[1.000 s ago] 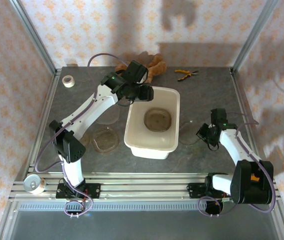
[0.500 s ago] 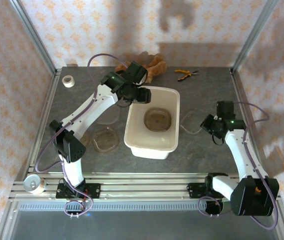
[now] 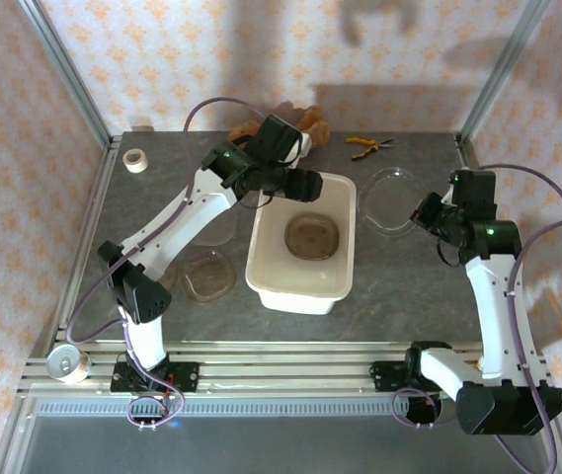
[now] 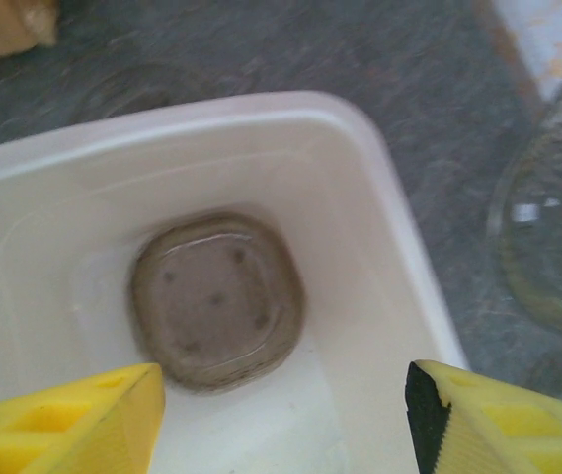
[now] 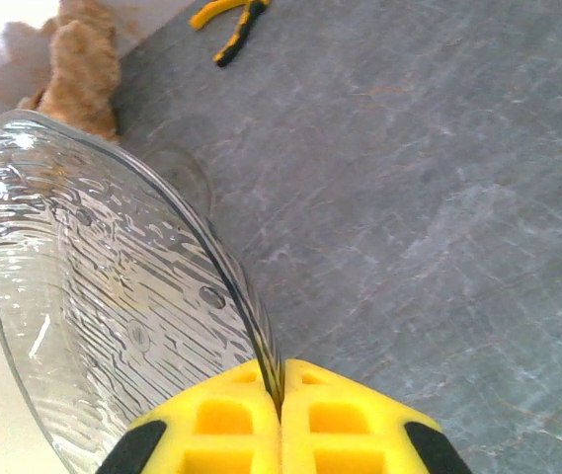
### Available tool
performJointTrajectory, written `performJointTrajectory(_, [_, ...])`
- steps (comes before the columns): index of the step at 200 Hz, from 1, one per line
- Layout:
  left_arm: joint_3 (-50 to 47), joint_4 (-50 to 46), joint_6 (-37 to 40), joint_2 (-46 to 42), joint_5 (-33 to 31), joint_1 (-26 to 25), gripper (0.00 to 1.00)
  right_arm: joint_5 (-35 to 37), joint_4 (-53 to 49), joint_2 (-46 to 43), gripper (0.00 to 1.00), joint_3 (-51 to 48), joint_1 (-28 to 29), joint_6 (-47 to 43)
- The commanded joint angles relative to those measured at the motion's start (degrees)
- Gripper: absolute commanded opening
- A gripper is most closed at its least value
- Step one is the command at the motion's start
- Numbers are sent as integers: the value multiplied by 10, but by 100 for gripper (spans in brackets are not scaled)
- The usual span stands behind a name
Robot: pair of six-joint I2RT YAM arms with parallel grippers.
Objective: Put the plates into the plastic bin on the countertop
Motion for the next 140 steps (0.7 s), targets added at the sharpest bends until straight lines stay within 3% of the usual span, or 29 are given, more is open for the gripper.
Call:
performJointTrajectory(1, [42,27,35,13,27,-5,69,-48,-8,7,0,29,11,-11])
performJointTrajectory(54, [85,42,40,56,73,-13,72,-85,14,46,0,64,72,-29])
performJointTrajectory(103, [145,-42,73,99,-19,-21,68,-98,36,77,0,72,117,-51])
performJointTrajectory(140, [145,-44,73,104,-10,-21,61,-98,50,101,0,73,122,-54])
